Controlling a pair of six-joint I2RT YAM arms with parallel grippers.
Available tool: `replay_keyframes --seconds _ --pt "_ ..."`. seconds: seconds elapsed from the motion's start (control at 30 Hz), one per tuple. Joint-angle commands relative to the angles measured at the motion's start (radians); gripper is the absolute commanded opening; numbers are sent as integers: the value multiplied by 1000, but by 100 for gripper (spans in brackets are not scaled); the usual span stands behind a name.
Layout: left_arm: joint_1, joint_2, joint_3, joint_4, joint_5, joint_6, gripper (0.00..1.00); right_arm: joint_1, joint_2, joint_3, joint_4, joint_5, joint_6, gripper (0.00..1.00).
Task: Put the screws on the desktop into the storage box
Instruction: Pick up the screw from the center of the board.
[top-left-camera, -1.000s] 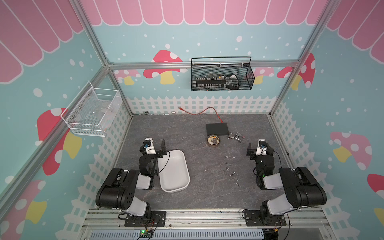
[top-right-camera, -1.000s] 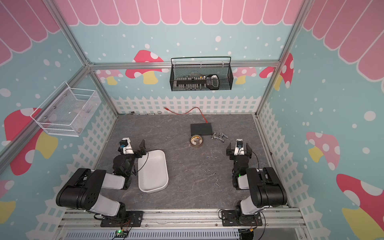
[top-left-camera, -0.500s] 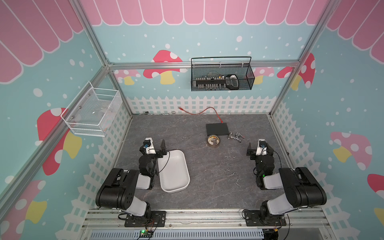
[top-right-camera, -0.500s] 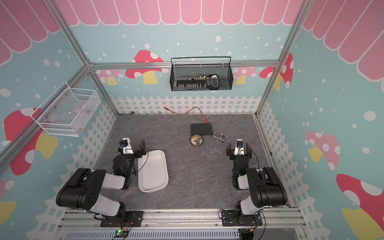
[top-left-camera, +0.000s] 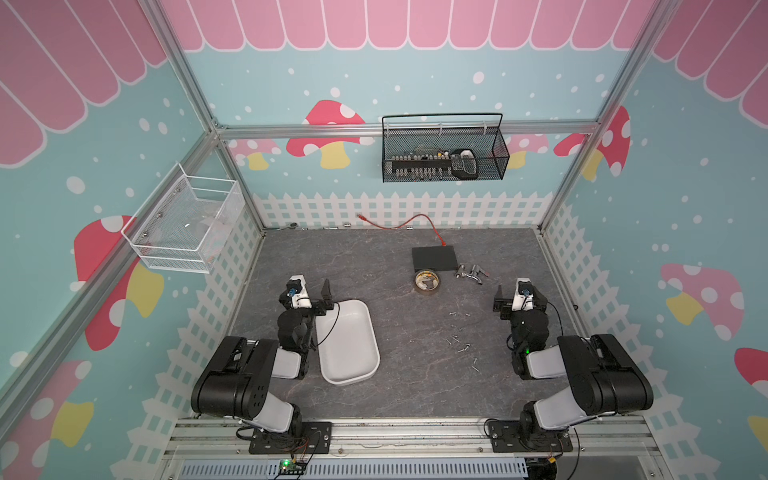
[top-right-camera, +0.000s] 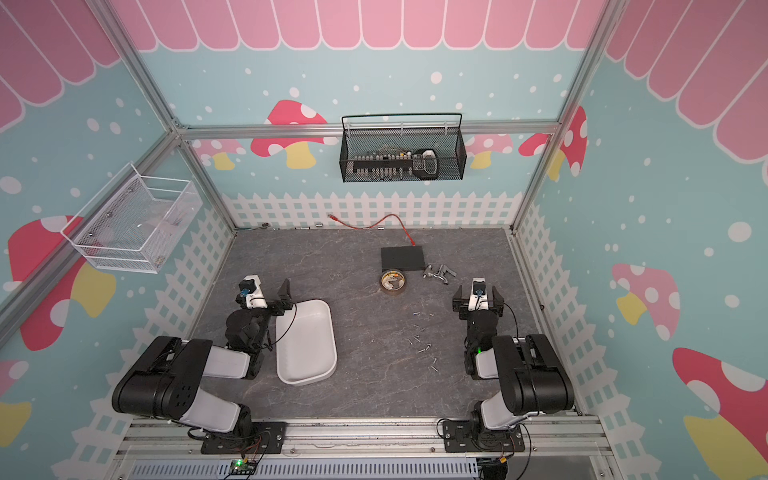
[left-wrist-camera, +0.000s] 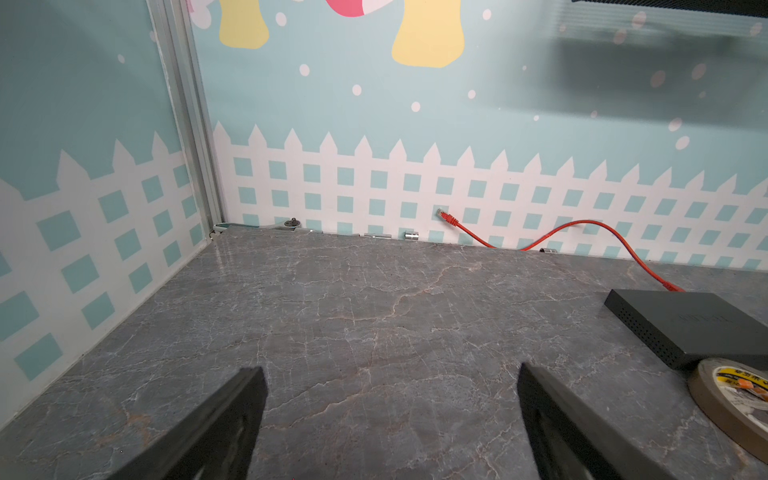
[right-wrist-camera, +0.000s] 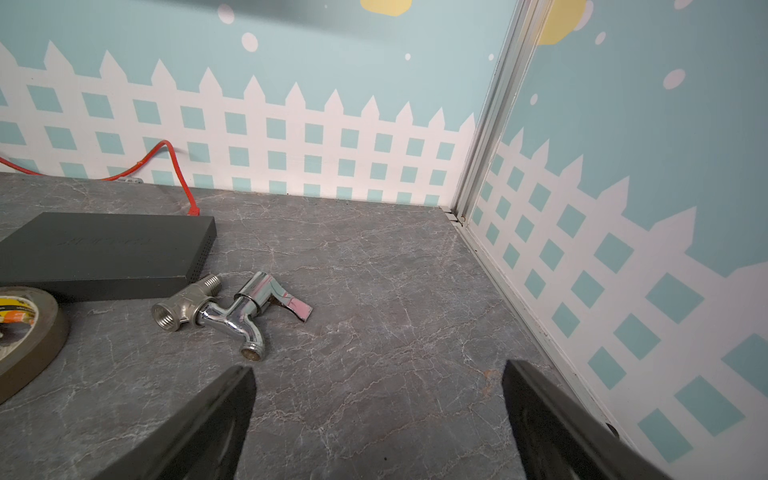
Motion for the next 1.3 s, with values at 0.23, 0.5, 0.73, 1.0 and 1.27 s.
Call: replay_keyframes --seconds 0.23,0.5,0.73,1.0,1.27 --pt "5 -15 -2 -5 -19 0 99 -2 -9 -2 16 3 9 99" --pt "-62 -474 171 -652 -132 -331 99 35 -498 254 -713 52 215 99" --pt "111 -662 212 -974 269 -786 99 26 -653 368 -1090 -305 398 96" --pt "118 -726 481 -1606 482 -473 87 144 -517 513 -1656 -463 415 70" --pt "84 -679 465 -1675 504 -391 80 249 -249 549 -1745 -404 383 61"
